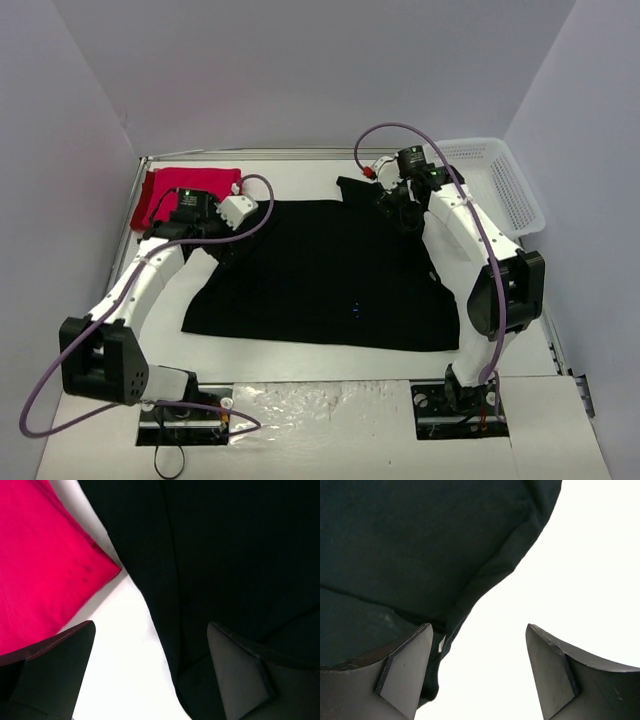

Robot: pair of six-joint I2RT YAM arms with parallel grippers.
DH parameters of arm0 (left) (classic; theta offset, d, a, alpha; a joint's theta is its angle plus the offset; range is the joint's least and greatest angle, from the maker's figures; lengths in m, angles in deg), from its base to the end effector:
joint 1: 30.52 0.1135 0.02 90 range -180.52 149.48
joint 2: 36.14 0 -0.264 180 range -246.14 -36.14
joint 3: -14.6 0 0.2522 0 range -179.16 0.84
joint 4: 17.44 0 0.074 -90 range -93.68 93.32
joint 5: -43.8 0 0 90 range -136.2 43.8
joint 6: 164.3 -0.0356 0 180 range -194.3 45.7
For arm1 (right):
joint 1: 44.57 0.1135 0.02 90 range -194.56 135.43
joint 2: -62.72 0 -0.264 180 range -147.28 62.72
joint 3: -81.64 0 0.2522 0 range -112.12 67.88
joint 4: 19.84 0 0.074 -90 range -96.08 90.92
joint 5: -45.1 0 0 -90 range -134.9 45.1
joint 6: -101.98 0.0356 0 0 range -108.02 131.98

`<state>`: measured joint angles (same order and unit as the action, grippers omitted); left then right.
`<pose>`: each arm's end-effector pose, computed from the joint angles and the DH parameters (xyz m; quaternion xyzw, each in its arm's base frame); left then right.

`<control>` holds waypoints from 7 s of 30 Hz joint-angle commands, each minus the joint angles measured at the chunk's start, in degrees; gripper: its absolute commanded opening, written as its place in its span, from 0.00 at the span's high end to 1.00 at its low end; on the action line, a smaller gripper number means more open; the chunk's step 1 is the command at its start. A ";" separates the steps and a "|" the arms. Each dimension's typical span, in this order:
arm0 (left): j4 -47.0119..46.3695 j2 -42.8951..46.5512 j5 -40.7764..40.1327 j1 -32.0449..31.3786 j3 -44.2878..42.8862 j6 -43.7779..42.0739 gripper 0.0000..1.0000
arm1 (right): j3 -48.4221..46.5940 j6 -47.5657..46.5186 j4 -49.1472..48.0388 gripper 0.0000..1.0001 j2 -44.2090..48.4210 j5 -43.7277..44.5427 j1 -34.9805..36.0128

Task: Fold and stack the t-shirts
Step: Fold the flattened tshirt in 1/3 of the way

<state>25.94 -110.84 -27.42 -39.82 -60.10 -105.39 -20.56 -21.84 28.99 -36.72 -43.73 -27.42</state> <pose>0.2753 -0.0567 0.2942 0.3734 0.8281 -0.0733 0.4117 0.3741 0.1147 0.3071 -0.3956 0.8388 -0.0636 0.3687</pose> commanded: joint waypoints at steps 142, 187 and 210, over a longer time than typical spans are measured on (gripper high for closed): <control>-7.92 -30.70 -20.55 -6.17 -24.76 10.17 0.98 | -46.55 5.52 -0.53 0.35 -39.42 -15.41 -4.84; -6.16 -21.98 -14.39 -1.33 -17.89 11.76 0.98 | -45.77 3.85 -6.94 1.00 -47.17 -12.16 -7.04; -7.30 -19.35 -13.25 -1.95 -16.31 12.63 0.98 | -26.36 2.45 -7.74 1.00 -27.58 -12.16 -3.53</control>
<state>18.88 -133.31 -41.21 -41.44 -76.28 -93.59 -49.24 -18.41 19.98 -69.63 -56.28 -31.70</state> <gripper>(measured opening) 0.034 0.002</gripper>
